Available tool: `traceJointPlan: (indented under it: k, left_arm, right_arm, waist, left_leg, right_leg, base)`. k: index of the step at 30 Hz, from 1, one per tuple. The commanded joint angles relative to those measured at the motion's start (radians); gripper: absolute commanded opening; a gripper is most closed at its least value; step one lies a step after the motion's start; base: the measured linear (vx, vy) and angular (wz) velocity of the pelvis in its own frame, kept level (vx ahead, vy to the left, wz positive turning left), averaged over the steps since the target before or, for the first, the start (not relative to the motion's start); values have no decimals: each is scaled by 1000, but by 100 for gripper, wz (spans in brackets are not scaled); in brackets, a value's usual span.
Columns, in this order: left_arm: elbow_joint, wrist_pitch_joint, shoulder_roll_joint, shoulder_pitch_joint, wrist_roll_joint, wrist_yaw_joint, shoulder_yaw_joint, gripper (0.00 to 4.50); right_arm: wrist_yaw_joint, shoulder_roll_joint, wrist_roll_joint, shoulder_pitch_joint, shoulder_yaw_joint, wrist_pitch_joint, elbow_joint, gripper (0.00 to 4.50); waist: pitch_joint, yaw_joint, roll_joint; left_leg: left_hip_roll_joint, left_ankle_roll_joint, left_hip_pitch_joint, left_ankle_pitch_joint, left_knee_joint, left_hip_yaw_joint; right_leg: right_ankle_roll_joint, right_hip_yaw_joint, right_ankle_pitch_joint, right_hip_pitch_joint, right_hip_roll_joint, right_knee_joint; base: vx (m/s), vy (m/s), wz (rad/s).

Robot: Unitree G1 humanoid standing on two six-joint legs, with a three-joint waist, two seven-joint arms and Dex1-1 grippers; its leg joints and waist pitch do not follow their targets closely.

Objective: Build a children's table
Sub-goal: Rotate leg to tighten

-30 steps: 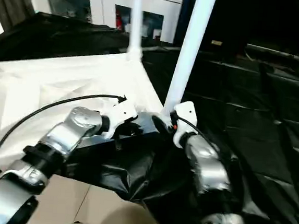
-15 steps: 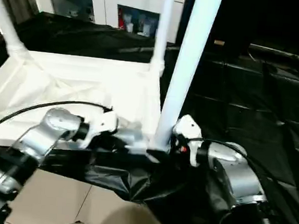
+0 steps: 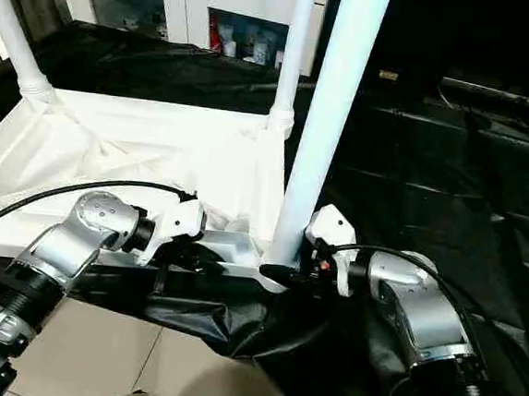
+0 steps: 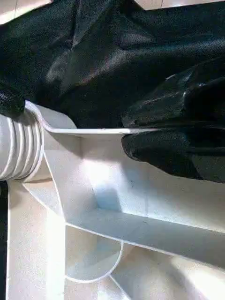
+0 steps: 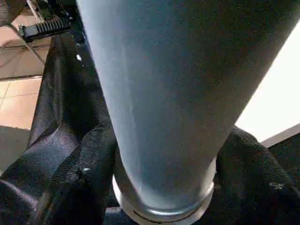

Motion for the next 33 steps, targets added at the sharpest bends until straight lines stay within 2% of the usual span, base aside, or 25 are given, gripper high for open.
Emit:
traceJointPlan:
  k: [1,3,6,8,9,10,11,12,14,16,17,18,19,21,24,25,26,29,33]
  left_arm:
    - [-7,-12,-16,14,-32,-19,-18,0]
    - [-1,-7,-22,12,-26,2,-12,0]
    - [41,22,-55,-10,-8,96,10,0]
    - [95,41,-99,-43,20,209,26,0]
    - [95,41,-99,-43,20,209,26,0]
    - [116,44,-116,-56,32,252,28,0]
    - [130,46,-128,-65,40,279,29,0]
    - [167,73,-177,-91,53,366,37,0]
    - [198,107,-236,-117,61,455,44,0]
    - [213,118,-268,-128,64,495,48,0]
    - [213,119,-270,-128,64,497,48,0]
    - [226,125,-306,-137,66,524,48,0]
    - [232,122,-324,-140,66,533,47,0]
    - [244,107,-352,-144,67,535,41,0]
    - [261,90,-351,-151,75,534,37,0]
    - [266,90,-350,-152,75,537,39,0]
    - [264,85,-341,-150,73,530,42,0]
    - [260,68,-311,-146,72,512,45,0]
    - [249,25,-260,-128,69,440,47,0]
  right_arm:
    - [19,7,-13,8,44,9,-21,273]
    - [-12,24,-17,14,38,8,-13,272]
    - [-165,94,-48,7,2,1,50,271]
    - [-341,169,-85,-6,-27,42,116,270]
    - [-341,169,-85,-6,-27,42,116,270]
    - [-404,200,-91,-11,-39,65,137,270]
    - [-444,220,-94,-14,-48,78,150,270]
    - [-590,303,-95,-29,-88,104,189,270]
    - [-726,386,-92,-48,-125,112,227,269]
    - [-788,429,-91,-59,-142,107,248,269]
    - [-791,431,-92,-60,-142,106,250,269]
    - [-846,466,-114,-77,-141,70,278,269]
    - [-877,480,-133,-85,-133,45,291,269]
    - [-836,497,-132,-94,-107,8,296,269]
    - [-825,506,-125,-104,-122,1,295,269]
    - [-817,509,-117,-108,-130,1,294,325]
    - [-796,506,-101,-112,-139,4,290,325]
    - [-740,475,-87,-122,-137,2,288,345]
    - [-597,390,-76,-113,-117,-13,252,345]
  waist:
    - [-50,1,-8]
    - [-49,0,-10]
    - [-45,-4,-10]
    - [-42,-11,-13]
    - [-41,-15,-12]
    - [-40,-18,-13]
    - [-39,-20,-11]
    - [-40,-22,-11]
    - [-42,-26,-10]
    - [-42,-28,-7]
    - [-43,-29,-8]
    - [-44,-30,-9]
    - [-43,-30,-7]
    - [-45,-29,-9]
    - [-44,-28,-10]
    - [-46,-27,-11]
    - [-46,-27,-12]
    - [-46,-25,-13]
    - [-50,-21,-16]
  left_leg:
    - [21,51,4,-261,-64,0]
    - [20,49,4,-266,-64,1]
    - [19,36,5,-291,-68,0]
    - [15,9,4,-322,-73,-4]
    - [13,3,3,-327,-74,-5]
    - [14,-3,5,-347,-76,-8]
    - [15,-4,14,-371,-75,-8]
    - [14,-5,14,-375,-74,-8]
    - [14,-16,12,-372,-78,-11]
    - [15,-18,15,-380,-80,-11]
    - [15,-12,12,-381,-81,-11]
    - [15,-9,11,-378,-81,-11]
    - [13,-10,12,-382,-80,-9]
    - [12,-1,10,-373,-80,-8]
    - [13,12,9,-364,-81,-7]
    - [12,15,10,-360,-80,-5]
    - [13,17,10,-357,-79,-5]
    - [14,26,5,-338,-81,-6]
    - [15,39,3,-308,-77,-3]
  right_leg:
    - [-195,40,-257,45,-47,-82]
    - [-193,40,-263,45,-47,-82]
    - [-181,40,-315,41,-47,-89]
    - [-149,36,-421,39,-50,-97]
    - [-139,36,-445,38,-49,-99]
    - [-121,36,-489,36,-51,-105]
    - [-113,37,-515,29,-53,-112]
    - [-113,39,-518,27,-55,-112]
    - [-115,36,-506,28,-53,-111]
    - [-112,36,-490,26,-52,-114]
    - [-114,35,-469,30,-51,-114]
    - [-113,36,-459,31,-50,-113]
    - [-111,37,-458,26,-51,-116]
    - [-107,38,-441,31,-51,-115]
    - [-107,39,-425,31,-50,-114]
    - [-108,40,-418,31,-50,-114]
    - [-110,41,-418,31,-50,-114]
    - [-113,39,-405,35,-51,-111]
    - [-121,40,-371,39,-51,-109]
  base:
    - [0,0,0]
    - [0,0,0]
    - [0,0,0]
    - [0,0,0]
    - [0,0,0]
    - [0,0,0]
    - [0,0,0]
    - [0,0,0]
    - [0,0,0]
    - [0,0,0]
    - [0,0,0]
    - [0,0,0]
    - [0,0,0]
    - [0,0,0]
    - [0,0,0]
    - [0,0,0]
    - [0,0,0]
    - [0,0,0]
    - [0,0,0]
